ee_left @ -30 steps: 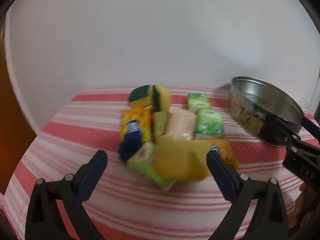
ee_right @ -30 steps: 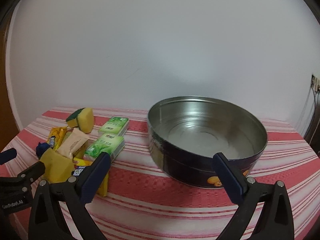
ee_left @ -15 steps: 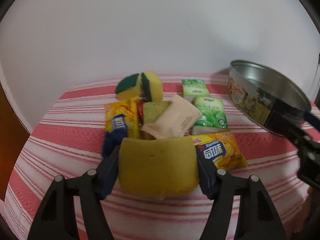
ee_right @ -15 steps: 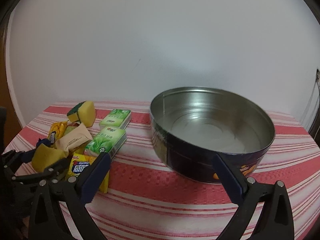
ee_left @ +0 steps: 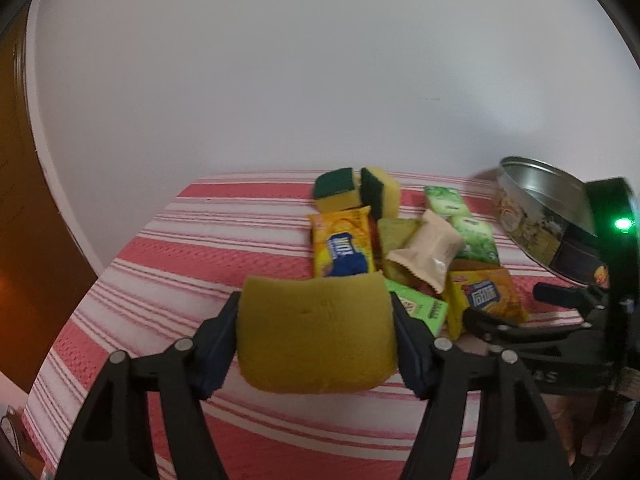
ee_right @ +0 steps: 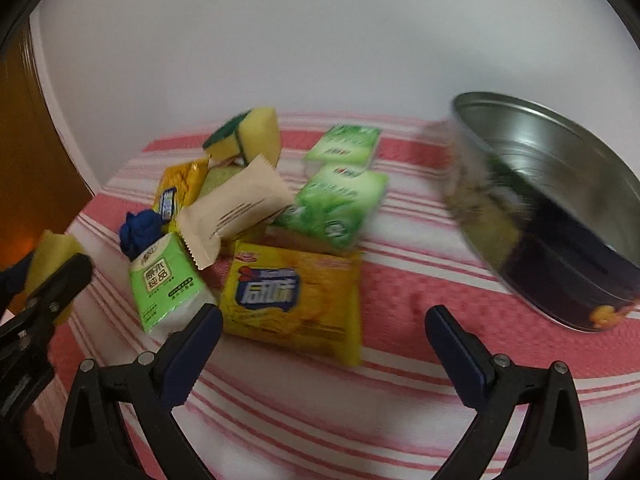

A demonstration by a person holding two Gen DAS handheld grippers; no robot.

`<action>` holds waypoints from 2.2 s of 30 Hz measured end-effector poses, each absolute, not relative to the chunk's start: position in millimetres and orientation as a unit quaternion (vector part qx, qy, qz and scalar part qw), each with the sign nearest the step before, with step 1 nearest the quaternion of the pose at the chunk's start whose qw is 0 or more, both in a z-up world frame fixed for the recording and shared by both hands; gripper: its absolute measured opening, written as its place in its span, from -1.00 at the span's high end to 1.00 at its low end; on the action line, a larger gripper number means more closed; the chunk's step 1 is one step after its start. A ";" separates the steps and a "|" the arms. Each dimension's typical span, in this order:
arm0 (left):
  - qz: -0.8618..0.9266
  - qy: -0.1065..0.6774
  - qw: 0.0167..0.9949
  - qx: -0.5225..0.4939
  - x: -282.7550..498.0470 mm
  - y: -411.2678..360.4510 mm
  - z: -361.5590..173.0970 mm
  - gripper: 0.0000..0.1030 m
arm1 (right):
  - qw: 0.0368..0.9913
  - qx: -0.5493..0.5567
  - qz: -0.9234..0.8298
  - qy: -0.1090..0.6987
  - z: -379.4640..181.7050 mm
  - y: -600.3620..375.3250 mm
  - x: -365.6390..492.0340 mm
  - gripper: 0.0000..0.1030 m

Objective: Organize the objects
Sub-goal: 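Grasp the yellow sponge with the left gripper while the right grasps the XianWei cracker packet, then drop the sponge and cracker packet into the silver tin with both grippers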

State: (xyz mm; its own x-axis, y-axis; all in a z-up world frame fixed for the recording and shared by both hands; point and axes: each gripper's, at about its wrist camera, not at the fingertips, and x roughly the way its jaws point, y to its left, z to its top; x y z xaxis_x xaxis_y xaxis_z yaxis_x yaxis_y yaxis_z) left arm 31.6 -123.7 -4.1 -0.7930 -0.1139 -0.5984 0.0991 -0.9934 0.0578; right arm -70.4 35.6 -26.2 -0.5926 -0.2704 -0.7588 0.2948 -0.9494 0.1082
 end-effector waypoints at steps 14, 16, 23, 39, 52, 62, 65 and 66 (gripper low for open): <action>-0.947 -0.004 0.074 0.314 38.1 -124.3 3.2 -0.33 | 0.174 0.412 -0.894 0.039 -17.4 38.3 -59.3 -0.44; -0.948 -0.010 0.070 0.310 35.4 -114.2 6.4 -0.33 | 0.181 0.385 -0.905 0.029 -3.4 49.3 -50.4 -0.44; -0.954 -0.033 0.047 0.293 23.3 -70.2 18.9 -0.33 | 0.130 0.250 -0.959 0.003 42.9 103.4 -30.6 -0.44; -0.962 -0.074 -0.034 0.260 -20.0 64.0 41.5 -0.33 | -0.039 0.203 -0.978 0.020 48.3 235.6 -56.6 -0.44; -0.954 -0.096 -0.072 0.273 -70.5 149.2 22.8 -0.33 | -0.067 0.255 -0.964 0.017 29.3 266.0 -87.9 -0.45; -0.944 -0.094 -0.081 0.304 -98.9 161.1 -0.5 -0.33 | -0.063 0.267 -0.961 0.043 21.7 281.7 -99.3 -0.45; -0.942 -0.095 -0.085 0.311 -103.0 159.8 -6.1 -0.33 | -0.057 0.277 -0.958 0.043 14.9 284.7 -107.5 -0.45; -0.941 -0.094 -0.085 0.314 -105.3 158.3 -8.1 -0.33 | -0.055 0.279 -0.958 0.043 14.0 284.2 -109.3 -0.45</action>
